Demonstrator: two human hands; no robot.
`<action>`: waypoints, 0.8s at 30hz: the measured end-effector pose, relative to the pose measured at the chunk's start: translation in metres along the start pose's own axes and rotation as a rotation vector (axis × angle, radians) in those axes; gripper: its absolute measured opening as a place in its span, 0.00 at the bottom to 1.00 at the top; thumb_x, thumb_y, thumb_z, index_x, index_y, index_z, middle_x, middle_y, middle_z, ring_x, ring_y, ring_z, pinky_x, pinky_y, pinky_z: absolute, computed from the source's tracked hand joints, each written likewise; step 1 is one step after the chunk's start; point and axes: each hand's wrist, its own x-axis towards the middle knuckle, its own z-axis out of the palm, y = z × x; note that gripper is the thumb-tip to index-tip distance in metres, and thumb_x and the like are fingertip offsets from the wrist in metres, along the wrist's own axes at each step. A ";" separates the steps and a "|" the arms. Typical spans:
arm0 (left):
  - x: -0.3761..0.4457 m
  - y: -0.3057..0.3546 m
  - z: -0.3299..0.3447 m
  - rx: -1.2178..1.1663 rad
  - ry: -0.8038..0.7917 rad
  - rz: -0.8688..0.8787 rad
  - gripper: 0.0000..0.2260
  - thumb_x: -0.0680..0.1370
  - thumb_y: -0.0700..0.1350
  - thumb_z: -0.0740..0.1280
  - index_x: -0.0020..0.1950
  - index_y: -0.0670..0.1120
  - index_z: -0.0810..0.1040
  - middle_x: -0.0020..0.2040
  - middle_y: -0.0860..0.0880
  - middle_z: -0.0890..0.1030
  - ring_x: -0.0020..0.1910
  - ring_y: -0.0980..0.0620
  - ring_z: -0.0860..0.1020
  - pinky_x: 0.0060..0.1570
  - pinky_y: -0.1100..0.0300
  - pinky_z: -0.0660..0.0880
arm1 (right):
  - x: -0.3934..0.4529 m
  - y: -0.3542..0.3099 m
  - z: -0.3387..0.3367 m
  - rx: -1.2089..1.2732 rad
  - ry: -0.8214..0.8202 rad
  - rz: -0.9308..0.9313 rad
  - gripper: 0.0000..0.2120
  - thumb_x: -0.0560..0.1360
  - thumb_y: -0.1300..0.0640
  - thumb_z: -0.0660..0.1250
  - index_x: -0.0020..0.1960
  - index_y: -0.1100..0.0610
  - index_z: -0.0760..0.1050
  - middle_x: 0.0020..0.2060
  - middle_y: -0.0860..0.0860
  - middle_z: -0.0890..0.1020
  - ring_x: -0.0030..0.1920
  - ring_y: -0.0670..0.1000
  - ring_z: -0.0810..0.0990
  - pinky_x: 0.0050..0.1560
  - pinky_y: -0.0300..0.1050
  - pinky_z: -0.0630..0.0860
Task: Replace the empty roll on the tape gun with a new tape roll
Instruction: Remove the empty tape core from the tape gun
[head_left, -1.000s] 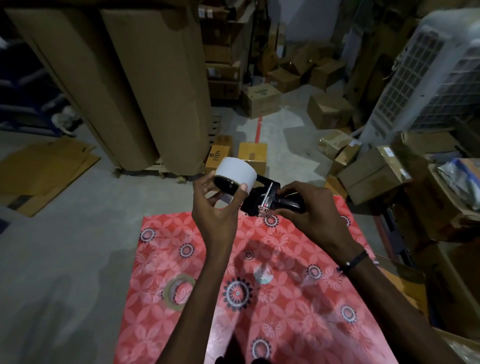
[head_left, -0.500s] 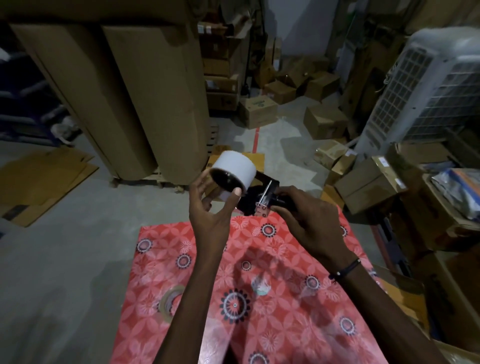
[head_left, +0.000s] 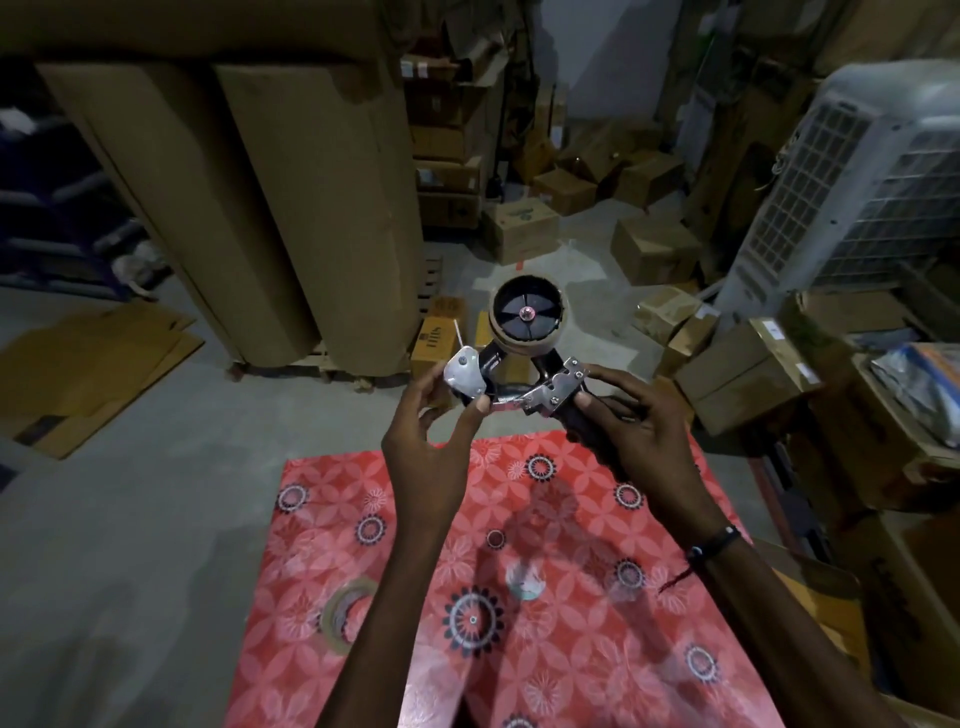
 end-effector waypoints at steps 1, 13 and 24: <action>0.002 0.003 0.000 0.005 0.007 0.009 0.21 0.76 0.47 0.77 0.69 0.49 0.80 0.61 0.58 0.83 0.61 0.61 0.80 0.59 0.67 0.76 | 0.000 0.000 -0.001 0.052 -0.003 0.066 0.16 0.81 0.60 0.71 0.69 0.53 0.81 0.44 0.54 0.90 0.41 0.56 0.90 0.33 0.36 0.78; 0.006 -0.017 0.006 -0.065 -0.035 -0.093 0.19 0.79 0.42 0.75 0.69 0.47 0.79 0.64 0.53 0.83 0.65 0.56 0.81 0.66 0.57 0.79 | -0.003 -0.018 -0.003 -0.012 -0.070 0.178 0.29 0.78 0.59 0.76 0.75 0.49 0.71 0.52 0.56 0.84 0.42 0.58 0.90 0.48 0.64 0.86; 0.017 0.009 0.013 0.047 -0.023 -0.060 0.17 0.80 0.54 0.71 0.68 0.52 0.80 0.58 0.61 0.83 0.57 0.65 0.81 0.56 0.66 0.77 | -0.031 -0.018 0.013 -0.554 0.062 -0.267 0.29 0.81 0.55 0.73 0.78 0.46 0.66 0.61 0.46 0.80 0.53 0.45 0.82 0.45 0.51 0.84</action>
